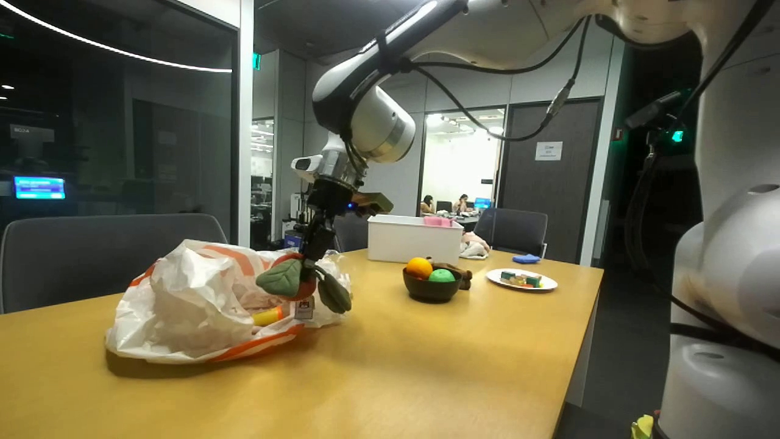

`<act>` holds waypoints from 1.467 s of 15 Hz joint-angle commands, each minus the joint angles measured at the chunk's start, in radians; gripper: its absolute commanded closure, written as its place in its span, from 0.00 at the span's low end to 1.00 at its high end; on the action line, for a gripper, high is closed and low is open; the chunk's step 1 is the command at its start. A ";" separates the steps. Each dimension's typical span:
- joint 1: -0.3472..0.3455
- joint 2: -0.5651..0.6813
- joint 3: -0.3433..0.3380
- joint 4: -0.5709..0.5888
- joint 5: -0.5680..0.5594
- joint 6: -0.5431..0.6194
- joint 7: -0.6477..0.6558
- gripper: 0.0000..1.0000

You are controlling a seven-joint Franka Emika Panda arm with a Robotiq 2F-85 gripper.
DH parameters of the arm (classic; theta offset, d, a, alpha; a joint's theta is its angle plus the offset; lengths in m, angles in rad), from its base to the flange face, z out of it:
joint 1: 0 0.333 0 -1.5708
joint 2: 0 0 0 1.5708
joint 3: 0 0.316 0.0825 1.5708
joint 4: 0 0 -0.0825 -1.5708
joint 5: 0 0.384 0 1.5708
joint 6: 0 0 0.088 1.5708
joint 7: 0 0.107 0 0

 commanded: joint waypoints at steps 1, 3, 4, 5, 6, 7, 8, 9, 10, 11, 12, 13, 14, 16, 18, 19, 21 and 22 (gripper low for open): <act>-0.031 0.136 0.045 0.152 -0.057 0.008 0.062 0.93; -0.037 0.193 0.060 0.206 -0.102 0.026 0.095 0.93; -0.039 0.215 0.069 0.226 -0.121 0.044 0.107 0.93; -0.040 0.234 0.078 0.244 -0.136 0.068 0.116 0.93; -0.040 0.255 0.084 0.256 -0.157 0.119 0.126 0.93; -0.041 0.274 0.088 0.266 -0.182 0.162 0.139 0.93; -0.042 0.294 0.087 0.271 -0.210 0.218 0.158 0.93; -0.043 0.315 0.083 0.274 -0.245 0.267 0.182 0.93; -0.044 0.332 0.079 0.275 -0.280 0.311 0.205 0.93; -0.046 0.349 0.071 0.274 -0.322 0.353 0.236 0.93; -0.050 0.365 0.064 0.271 -0.362 0.387 0.264 0.93; -0.061 0.382 0.056 0.270 -0.394 0.408 0.294 0.93; -0.072 0.395 0.050 0.270 -0.422 0.421 0.326 0.93; -0.100 0.414 0.048 0.270 -0.452 0.415 0.376 0.93; -0.131 0.406 0.062 0.267 -0.440 0.384 0.418 0.93; -0.142 0.396 0.067 0.264 -0.434 0.373 0.434 0.93; -0.149 0.363 0.063 0.257 -0.434 0.311 0.501 0.93; -0.153 0.348 0.064 0.252 -0.433 0.273 0.529 0.93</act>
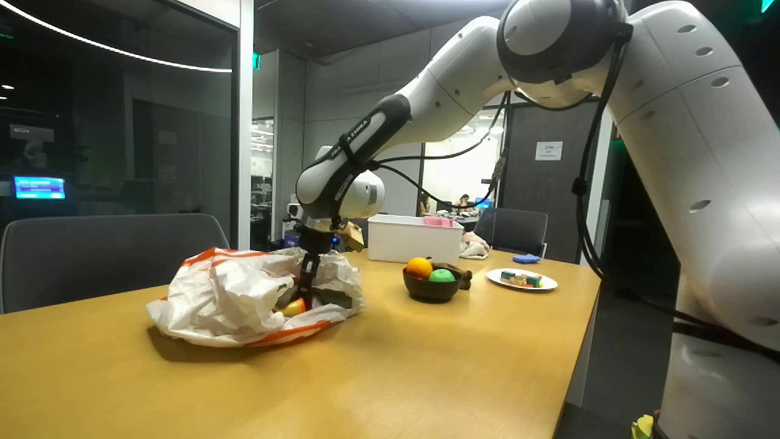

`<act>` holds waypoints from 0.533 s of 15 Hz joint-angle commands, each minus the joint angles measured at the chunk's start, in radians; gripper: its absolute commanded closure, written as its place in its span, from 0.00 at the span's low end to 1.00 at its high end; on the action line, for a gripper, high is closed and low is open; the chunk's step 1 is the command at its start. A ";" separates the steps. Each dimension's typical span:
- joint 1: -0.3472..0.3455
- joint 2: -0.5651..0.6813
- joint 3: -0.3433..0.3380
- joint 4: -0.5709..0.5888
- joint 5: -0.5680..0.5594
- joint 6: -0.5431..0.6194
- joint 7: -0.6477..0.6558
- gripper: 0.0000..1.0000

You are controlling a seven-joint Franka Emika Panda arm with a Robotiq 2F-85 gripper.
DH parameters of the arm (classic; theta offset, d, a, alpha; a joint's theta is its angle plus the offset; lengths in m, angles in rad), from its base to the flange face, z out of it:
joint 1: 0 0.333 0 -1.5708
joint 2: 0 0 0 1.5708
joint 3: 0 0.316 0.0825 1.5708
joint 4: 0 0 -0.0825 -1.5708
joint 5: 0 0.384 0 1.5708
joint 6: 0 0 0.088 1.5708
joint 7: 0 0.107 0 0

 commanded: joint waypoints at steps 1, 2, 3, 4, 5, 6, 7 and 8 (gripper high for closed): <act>-0.024 -0.062 0.013 -0.005 -0.007 -0.160 0.116 0.93; -0.028 -0.078 0.015 -0.007 0.000 -0.230 0.141 0.93; -0.033 -0.096 0.019 -0.010 0.011 -0.304 0.159 0.93; -0.032 -0.109 0.016 -0.015 0.008 -0.348 0.182 0.93; -0.029 -0.119 0.009 -0.018 -0.004 -0.383 0.204 0.93; -0.032 -0.126 0.008 -0.019 -0.002 -0.417 0.220 0.93; -0.034 -0.129 0.006 -0.020 -0.002 -0.442 0.232 0.93; -0.039 -0.130 0.007 -0.021 0.007 -0.461 0.242 0.91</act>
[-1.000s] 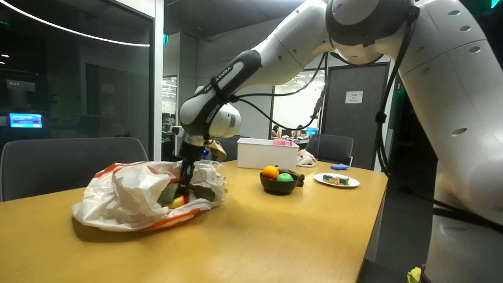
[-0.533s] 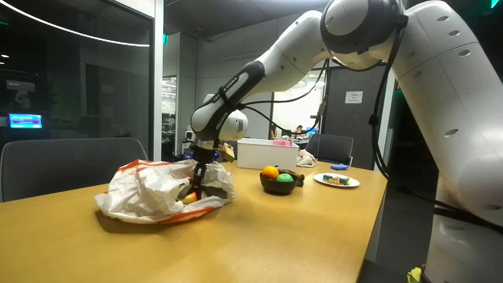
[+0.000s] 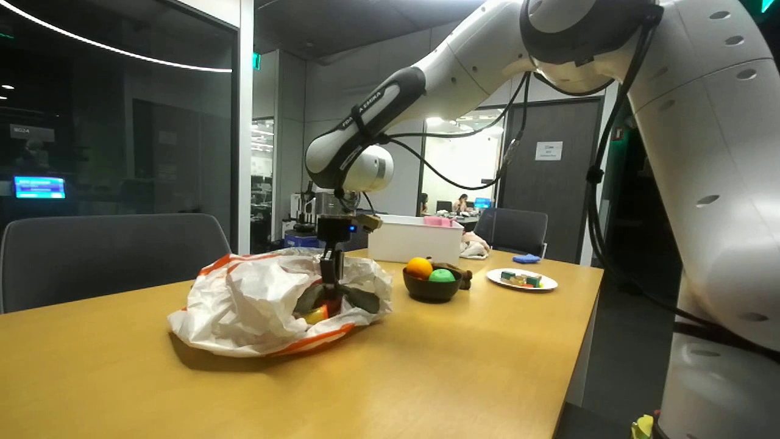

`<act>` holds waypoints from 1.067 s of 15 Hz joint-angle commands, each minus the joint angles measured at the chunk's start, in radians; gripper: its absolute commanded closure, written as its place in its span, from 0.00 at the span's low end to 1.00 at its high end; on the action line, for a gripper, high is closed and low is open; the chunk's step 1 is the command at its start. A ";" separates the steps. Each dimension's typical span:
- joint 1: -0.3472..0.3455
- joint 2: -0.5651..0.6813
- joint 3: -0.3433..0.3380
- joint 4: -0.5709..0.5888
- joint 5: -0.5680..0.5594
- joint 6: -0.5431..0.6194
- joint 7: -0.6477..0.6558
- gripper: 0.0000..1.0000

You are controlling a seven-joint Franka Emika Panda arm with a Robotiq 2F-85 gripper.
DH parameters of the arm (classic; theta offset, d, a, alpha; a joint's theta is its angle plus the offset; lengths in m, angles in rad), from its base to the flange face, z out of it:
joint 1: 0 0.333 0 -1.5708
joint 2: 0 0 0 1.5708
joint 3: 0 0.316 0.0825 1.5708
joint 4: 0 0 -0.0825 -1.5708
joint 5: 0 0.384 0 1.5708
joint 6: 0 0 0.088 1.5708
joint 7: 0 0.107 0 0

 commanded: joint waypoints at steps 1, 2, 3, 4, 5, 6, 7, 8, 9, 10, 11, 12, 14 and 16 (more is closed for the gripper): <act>-0.022 -0.033 0.008 -0.018 0.019 -0.072 0.047 0.60; -0.027 -0.031 0.011 -0.018 0.031 -0.075 0.047 0.59; -0.033 -0.031 0.014 -0.018 0.045 -0.080 0.045 0.52; -0.039 -0.033 0.019 -0.021 0.062 -0.070 0.034 0.45; -0.042 -0.039 0.021 -0.025 0.075 -0.063 0.029 0.36; -0.047 -0.048 0.025 -0.023 0.097 -0.076 0.026 0.29; -0.056 -0.067 0.033 -0.016 0.138 -0.128 0.025 0.22; -0.063 -0.087 0.037 -0.014 0.177 -0.174 0.025 0.14; -0.068 -0.123 0.039 -0.021 0.210 -0.210 0.025 0.08; -0.071 -0.152 0.039 -0.023 0.246 -0.246 0.019 0.01; -0.070 -0.189 0.031 -0.025 0.270 -0.291 0.033 0.00; -0.066 -0.218 0.021 -0.020 0.280 -0.344 0.052 0.00; -0.054 -0.283 0.001 -0.026 0.272 -0.399 0.087 0.00; -0.040 -0.352 -0.021 -0.054 0.197 -0.369 0.161 0.00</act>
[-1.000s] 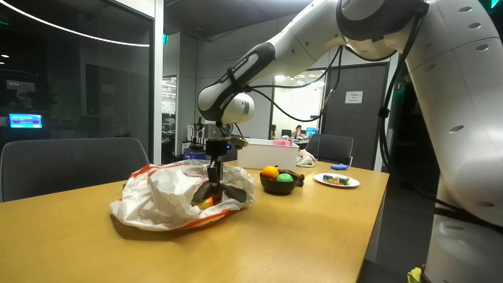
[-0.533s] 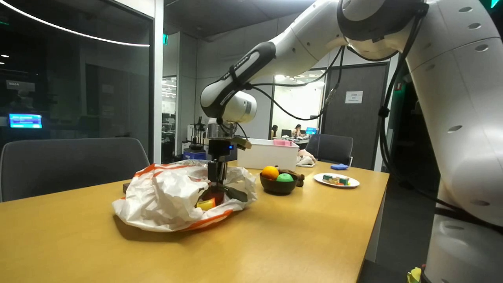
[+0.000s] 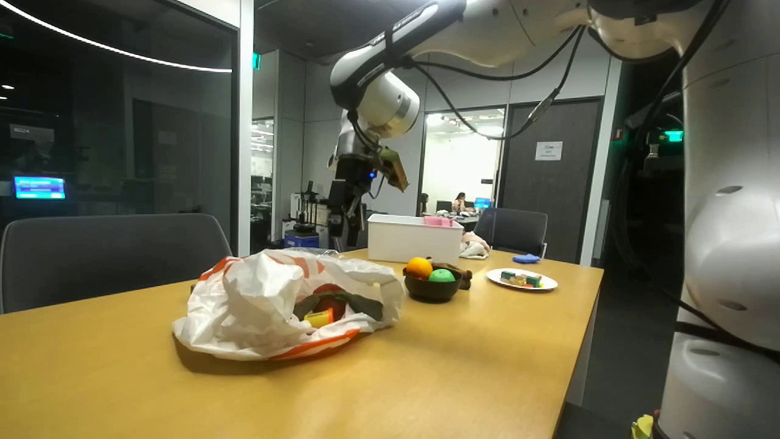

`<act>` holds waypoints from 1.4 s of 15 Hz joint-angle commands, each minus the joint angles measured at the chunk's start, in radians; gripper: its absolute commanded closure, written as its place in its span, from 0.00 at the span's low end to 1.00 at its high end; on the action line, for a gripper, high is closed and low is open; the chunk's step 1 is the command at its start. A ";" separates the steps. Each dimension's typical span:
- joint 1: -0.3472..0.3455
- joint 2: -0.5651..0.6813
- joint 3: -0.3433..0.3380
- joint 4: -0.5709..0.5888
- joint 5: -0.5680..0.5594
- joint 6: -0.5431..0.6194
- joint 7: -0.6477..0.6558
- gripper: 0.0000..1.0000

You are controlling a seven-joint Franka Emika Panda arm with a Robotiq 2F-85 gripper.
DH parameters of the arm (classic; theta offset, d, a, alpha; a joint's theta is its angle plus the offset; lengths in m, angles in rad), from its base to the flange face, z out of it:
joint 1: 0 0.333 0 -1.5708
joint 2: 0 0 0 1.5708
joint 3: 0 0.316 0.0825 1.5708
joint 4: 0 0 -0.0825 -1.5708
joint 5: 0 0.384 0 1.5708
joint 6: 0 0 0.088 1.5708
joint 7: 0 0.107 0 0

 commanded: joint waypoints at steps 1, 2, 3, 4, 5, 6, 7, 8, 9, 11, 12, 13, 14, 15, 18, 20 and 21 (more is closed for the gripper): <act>0.017 -0.142 -0.038 -0.071 -0.094 0.040 0.125 0.00; 0.011 -0.172 -0.050 -0.093 -0.122 0.055 0.153 0.01; 0.007 -0.198 -0.061 -0.112 -0.148 0.072 0.186 0.00; 0.003 -0.225 -0.075 -0.138 -0.160 0.098 0.215 0.00; -0.004 -0.252 -0.092 -0.171 -0.172 0.129 0.235 0.00; -0.011 -0.274 -0.110 -0.201 -0.186 0.165 0.259 0.00; -0.020 -0.291 -0.130 -0.231 -0.198 0.203 0.277 0.00; -0.030 -0.301 -0.149 -0.257 -0.207 0.241 0.297 0.00; -0.041 -0.304 -0.168 -0.281 -0.217 0.284 0.313 0.00; -0.069 -0.295 -0.205 -0.330 -0.240 0.403 0.337 0.00; -0.080 -0.287 -0.218 -0.352 -0.254 0.465 0.353 0.00; -0.093 -0.277 -0.229 -0.371 -0.275 0.524 0.380 0.00; -0.104 -0.262 -0.240 -0.385 -0.287 0.588 0.403 0.00; -0.113 -0.241 -0.247 -0.393 -0.310 0.643 0.419 0.00; -0.131 -0.166 -0.260 -0.384 -0.382 0.741 0.467 0.00; -0.131 -0.109 -0.262 -0.360 -0.405 0.773 0.480 0.00; -0.131 -0.080 -0.263 -0.346 -0.422 0.788 0.487 0.00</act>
